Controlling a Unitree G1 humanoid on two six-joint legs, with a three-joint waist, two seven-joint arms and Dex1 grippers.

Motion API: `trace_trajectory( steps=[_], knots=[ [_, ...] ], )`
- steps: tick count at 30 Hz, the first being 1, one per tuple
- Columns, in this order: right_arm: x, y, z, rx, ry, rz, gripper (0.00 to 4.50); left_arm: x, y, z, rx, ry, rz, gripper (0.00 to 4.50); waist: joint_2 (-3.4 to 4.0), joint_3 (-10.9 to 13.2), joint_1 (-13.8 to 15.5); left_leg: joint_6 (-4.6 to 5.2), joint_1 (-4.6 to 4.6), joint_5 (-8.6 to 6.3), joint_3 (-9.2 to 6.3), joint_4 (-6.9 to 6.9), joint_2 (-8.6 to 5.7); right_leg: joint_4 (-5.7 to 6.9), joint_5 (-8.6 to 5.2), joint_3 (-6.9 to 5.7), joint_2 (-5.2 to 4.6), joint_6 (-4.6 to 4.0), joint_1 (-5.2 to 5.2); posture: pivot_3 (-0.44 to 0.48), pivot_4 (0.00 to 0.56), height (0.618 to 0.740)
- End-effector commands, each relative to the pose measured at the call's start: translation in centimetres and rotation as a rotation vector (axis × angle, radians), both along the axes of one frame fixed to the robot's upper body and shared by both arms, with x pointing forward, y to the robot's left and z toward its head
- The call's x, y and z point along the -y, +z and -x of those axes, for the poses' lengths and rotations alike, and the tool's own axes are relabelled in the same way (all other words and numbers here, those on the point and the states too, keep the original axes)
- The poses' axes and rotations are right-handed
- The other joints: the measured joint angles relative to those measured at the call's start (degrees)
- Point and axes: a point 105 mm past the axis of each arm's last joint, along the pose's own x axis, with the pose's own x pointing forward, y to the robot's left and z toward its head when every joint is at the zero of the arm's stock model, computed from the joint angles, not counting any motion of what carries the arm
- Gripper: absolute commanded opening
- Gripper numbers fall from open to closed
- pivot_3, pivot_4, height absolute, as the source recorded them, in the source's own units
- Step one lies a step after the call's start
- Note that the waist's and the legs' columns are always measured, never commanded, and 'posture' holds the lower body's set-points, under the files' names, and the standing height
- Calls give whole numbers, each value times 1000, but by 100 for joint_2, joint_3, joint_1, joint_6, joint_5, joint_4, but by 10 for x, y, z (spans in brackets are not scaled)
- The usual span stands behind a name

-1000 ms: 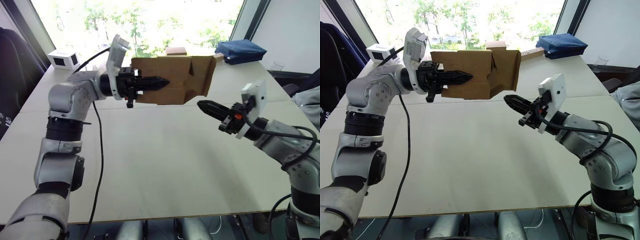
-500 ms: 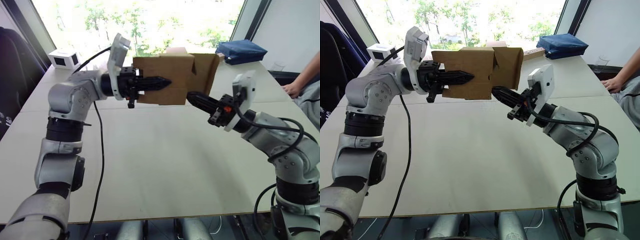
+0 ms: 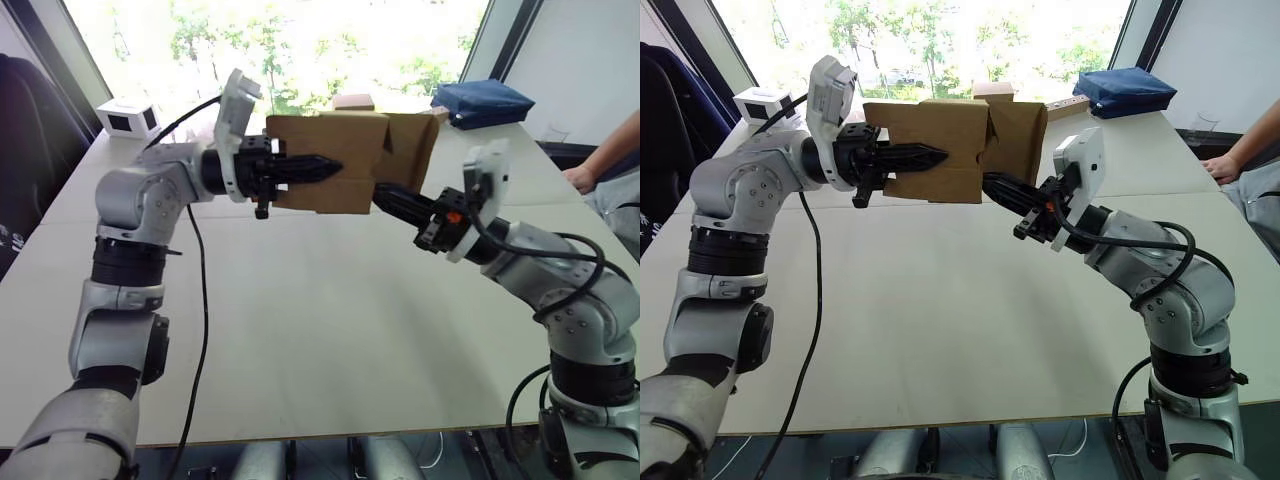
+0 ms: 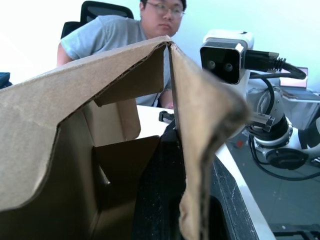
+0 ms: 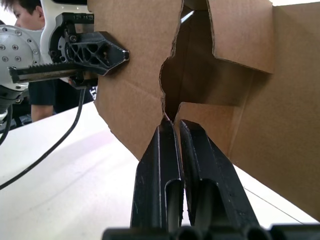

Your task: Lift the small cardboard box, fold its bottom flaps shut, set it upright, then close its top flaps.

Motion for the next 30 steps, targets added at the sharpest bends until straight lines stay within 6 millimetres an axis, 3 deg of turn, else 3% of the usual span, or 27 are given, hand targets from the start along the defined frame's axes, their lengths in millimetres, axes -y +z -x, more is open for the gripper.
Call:
trace_trajectory(
  steps=[1,7,10,14,20,30],
  knots=[
    [32,30,13,9,19,-115,130,-6,16,6,44,-5,41,0,0,0,-4,1,0,0,1,0,0,-1,0,0,0,0,0,0,150,740],
    [80,36,-12,1,-161,-289,130,-6,18,6,37,-8,49,0,0,-1,-27,1,3,-1,2,0,2,1,0,0,0,0,2,0,150,740],
    [95,13,-46,-19,-348,-231,130,-5,19,8,31,-19,55,0,1,-1,-30,1,5,-1,4,-1,3,3,0,0,2,0,2,0,150,740],
    [81,-11,-73,-12,-420,-114,130,-4,19,8,28,-25,56,0,1,-1,-38,0,6,0,8,0,3,7,0,2,2,0,0,0,150,740],
    [38,-4,-83,26,-306,-183,130,-2,18,7,24,-23,54,0,2,-1,-39,-31,0,18,8,-2,2,9,0,2,3,0,-9,0,150,740],
    [-4,10,-47,-18,-23,-376,130,-3,19,0,24,13,69,0,2,-1,-28,-32,-1,18,3,-1,2,9,0,1,1,0,-8,0,150,740]
  ],
)
